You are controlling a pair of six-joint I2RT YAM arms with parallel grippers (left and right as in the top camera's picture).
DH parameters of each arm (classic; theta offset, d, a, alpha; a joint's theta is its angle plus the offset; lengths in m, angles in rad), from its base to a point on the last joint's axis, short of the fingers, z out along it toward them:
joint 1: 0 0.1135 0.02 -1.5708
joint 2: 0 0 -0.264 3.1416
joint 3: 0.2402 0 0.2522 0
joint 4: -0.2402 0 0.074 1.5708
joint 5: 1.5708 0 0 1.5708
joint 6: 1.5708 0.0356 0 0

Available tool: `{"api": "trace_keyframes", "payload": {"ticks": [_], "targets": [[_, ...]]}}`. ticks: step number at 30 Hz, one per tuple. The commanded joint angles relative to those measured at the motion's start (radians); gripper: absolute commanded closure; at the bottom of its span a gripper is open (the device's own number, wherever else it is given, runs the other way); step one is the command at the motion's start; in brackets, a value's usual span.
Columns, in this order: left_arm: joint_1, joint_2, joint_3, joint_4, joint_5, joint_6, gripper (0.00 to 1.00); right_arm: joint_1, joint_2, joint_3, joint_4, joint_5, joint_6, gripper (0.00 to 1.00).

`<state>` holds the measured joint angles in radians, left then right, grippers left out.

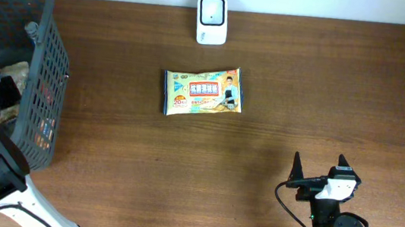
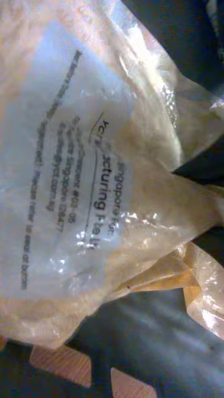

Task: Scan the item barcode
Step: 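Grasp the clear beige food bag in the basket with left gripper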

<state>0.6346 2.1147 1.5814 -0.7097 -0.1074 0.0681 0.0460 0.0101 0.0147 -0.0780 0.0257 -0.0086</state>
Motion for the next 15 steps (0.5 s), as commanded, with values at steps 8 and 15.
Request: {"api": "trace_keyframes", "payload": {"ticks": [8, 15], "targets": [[0.004, -0.088, -0.041, -0.025, 0.037, 0.0, 1.0, 0.006, -0.006, -0.009, -0.003, 0.002, -0.006, 0.01], [0.004, -0.141, -0.041, -0.055, 0.066, 0.001, 1.0, 0.006, -0.006, -0.009, -0.003, 0.002, -0.006, 0.01]]}}
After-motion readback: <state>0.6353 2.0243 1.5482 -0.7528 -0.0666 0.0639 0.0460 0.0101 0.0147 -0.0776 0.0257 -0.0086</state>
